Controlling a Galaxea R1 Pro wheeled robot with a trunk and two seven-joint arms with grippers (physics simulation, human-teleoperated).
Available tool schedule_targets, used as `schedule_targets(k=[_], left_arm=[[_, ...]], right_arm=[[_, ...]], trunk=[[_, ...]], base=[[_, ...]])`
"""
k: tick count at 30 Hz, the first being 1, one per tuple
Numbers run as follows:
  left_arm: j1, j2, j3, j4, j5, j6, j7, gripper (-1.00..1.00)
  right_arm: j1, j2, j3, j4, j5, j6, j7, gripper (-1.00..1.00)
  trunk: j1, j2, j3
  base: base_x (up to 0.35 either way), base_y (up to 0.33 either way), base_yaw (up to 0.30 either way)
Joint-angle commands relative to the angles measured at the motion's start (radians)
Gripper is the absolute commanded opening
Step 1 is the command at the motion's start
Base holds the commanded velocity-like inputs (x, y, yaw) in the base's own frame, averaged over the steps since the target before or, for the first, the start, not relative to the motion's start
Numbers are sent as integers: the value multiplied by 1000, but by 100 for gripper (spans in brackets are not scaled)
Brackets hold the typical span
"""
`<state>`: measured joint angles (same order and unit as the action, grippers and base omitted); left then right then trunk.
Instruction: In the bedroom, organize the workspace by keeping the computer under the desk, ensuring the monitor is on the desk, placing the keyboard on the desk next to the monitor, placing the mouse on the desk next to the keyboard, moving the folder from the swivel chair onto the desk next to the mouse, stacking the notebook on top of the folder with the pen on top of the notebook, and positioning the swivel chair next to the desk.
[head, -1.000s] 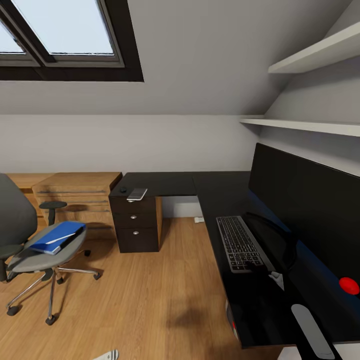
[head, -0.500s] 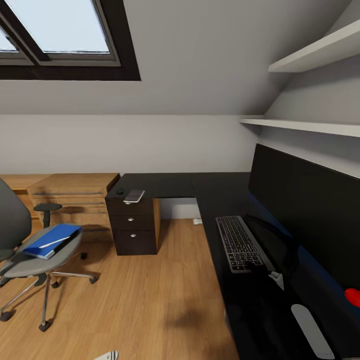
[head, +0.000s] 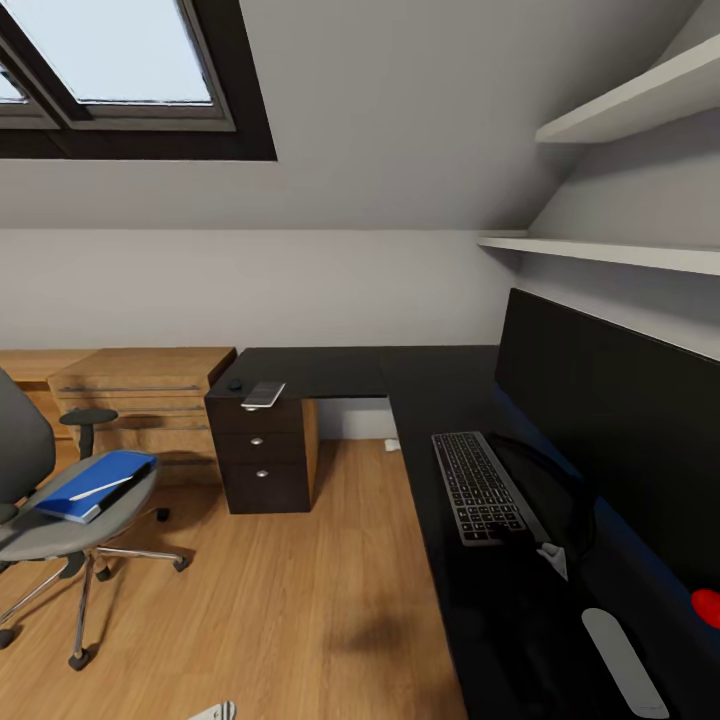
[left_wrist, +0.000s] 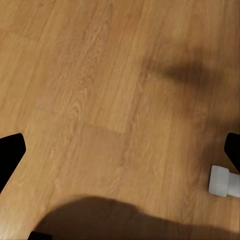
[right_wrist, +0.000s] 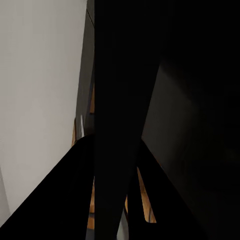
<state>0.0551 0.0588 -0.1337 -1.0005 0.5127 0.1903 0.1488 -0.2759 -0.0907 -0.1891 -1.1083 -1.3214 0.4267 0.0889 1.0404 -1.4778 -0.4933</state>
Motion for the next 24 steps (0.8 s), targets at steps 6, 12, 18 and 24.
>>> schedule_targets(k=[6,12,18,24], left_arm=[[0,1,-4,-3,10,3,9,100],[0,1,-4,-3,10,3,9,100],[0,2,-3,-3,10,3,8,100],[0,3,-3,-3,11,3,8,100]], right_arm=[[0,0,-3,2,20,6,-15,-100],[0,0,-3,2,21,6,-15,-100],[0,0,-3,2,24,6,-15,100],[0,0,-3,2,24,6,-15,100]], trunk=[[0,0,-1],[0,0,-1],[0,0,-1],[0,0,-1]], base=[[2,-2,0],[0,0,0],[0,0,0],[0,0,0]])
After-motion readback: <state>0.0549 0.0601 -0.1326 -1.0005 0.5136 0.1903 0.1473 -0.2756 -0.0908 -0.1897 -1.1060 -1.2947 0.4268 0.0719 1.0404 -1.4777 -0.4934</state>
